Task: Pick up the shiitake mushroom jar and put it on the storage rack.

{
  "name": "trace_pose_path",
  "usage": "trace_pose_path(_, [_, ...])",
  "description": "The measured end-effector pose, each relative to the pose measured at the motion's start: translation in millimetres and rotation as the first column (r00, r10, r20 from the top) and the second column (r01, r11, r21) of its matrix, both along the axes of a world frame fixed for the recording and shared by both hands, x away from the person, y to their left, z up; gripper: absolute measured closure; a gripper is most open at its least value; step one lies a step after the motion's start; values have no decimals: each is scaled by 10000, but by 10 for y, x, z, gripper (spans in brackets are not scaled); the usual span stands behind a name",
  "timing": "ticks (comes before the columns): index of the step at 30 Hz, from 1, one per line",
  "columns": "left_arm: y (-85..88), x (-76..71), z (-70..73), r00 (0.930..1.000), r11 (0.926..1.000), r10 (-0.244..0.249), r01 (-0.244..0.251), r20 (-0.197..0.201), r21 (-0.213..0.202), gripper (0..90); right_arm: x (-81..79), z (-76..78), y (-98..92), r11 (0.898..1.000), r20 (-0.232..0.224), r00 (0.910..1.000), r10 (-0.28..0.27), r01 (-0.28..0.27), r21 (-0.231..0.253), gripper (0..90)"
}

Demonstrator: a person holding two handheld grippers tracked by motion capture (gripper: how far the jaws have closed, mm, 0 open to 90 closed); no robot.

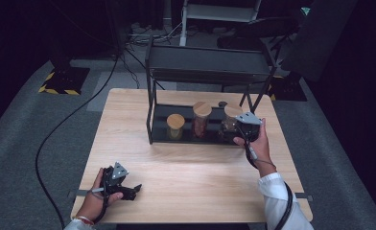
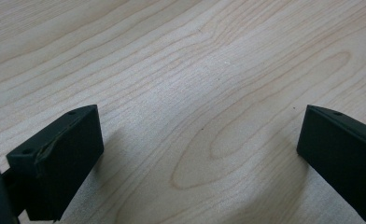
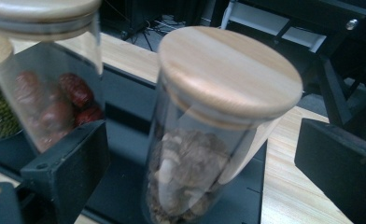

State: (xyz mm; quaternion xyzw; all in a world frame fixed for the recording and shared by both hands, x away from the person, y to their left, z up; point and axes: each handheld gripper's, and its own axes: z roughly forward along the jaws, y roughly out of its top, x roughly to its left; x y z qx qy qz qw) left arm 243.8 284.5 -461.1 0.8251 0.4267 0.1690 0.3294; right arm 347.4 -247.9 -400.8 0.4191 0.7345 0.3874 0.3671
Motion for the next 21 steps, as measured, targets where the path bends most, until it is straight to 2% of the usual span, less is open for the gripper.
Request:
trace_pose_path(12, [-1, -1, 0, 10000, 10000, 6, -6, 2, 0, 1, -187, -134, -20, 9987, 171, 9986, 498, -495, -155, 32])
trace_pose_path(21, [-1, -2, -1, 10000, 10000, 8, -8, 6, 1, 1, -302, -212, -24, 9947, 283, 9953, 922, -907, -493, 32])
